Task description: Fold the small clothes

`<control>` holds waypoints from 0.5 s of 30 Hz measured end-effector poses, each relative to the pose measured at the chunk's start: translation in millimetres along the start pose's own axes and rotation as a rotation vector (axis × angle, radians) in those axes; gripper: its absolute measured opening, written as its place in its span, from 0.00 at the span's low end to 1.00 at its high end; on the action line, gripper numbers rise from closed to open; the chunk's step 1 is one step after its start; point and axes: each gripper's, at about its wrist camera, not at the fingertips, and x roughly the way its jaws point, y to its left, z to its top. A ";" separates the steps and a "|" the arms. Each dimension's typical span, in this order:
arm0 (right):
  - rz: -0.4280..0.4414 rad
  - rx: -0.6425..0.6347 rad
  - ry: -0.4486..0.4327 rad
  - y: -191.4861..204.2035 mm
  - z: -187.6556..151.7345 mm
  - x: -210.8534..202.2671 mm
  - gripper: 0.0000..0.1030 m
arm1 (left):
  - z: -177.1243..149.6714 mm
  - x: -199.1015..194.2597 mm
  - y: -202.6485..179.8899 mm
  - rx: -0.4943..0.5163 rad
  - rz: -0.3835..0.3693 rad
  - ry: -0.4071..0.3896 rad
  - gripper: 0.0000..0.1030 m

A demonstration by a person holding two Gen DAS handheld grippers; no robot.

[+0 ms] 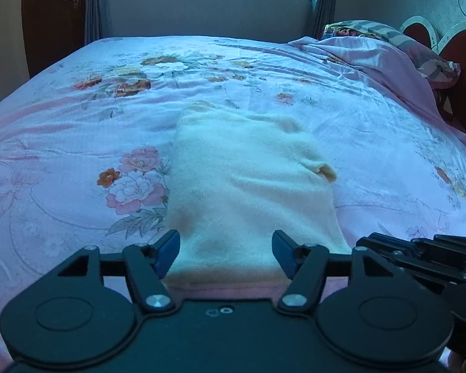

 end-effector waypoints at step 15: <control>0.157 0.141 -0.081 -11.7 -25.3 -119.3 0.85 | -14.4 -122.1 -38.0 0.082 0.059 -0.144 0.99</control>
